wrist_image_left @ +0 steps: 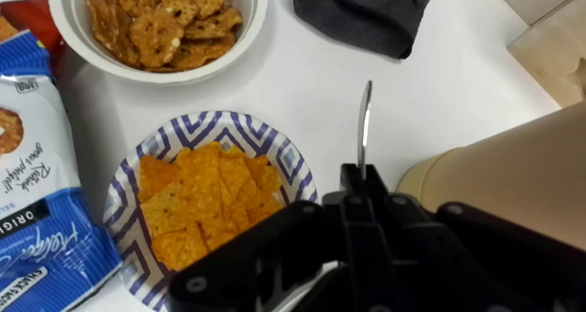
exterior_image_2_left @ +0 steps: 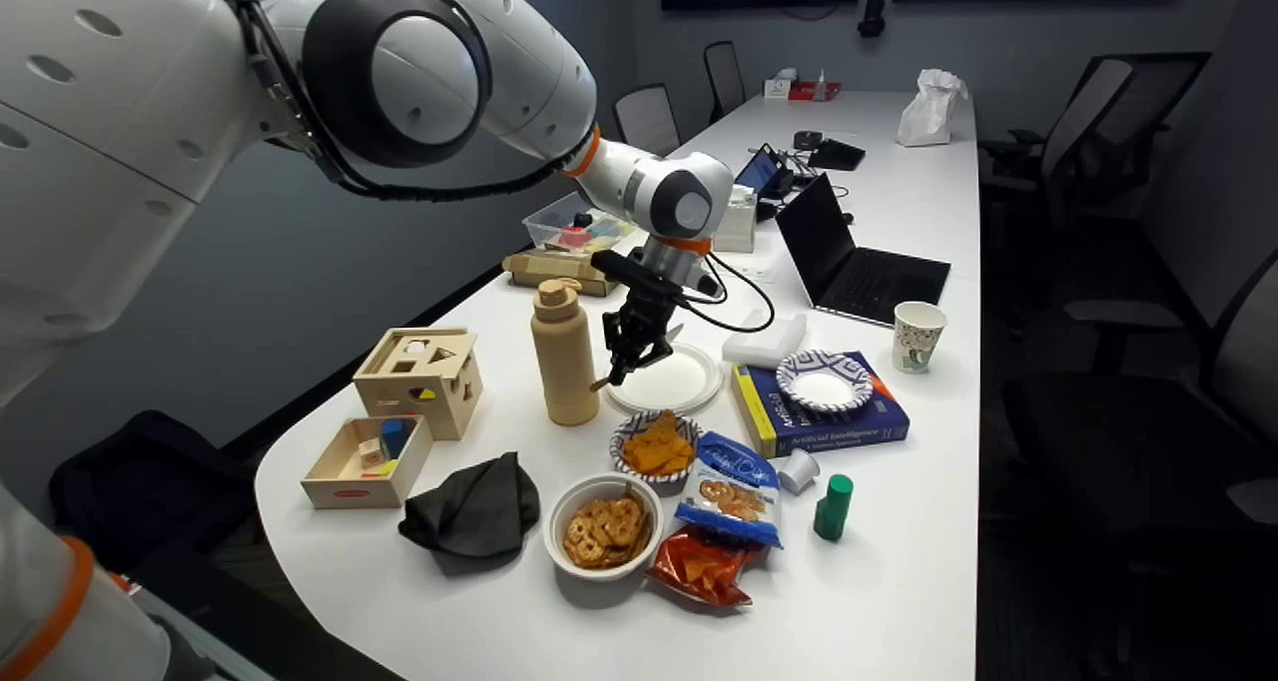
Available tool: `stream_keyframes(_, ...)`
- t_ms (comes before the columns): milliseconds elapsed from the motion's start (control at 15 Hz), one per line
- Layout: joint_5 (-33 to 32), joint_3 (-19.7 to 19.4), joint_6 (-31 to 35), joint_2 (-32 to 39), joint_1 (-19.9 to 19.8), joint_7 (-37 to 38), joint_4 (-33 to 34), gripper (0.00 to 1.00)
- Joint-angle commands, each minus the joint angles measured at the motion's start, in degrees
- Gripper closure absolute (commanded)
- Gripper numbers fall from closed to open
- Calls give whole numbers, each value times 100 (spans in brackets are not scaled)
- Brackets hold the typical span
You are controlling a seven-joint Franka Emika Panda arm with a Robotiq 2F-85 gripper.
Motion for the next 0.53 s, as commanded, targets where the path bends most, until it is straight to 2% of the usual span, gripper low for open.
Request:
stream_keyframes(0, -76, 143, -82, 519, -7, -45, 724, 99)
stream_keyframes(467, 34, 317, 1, 1128, -54, -23, 1184, 99)
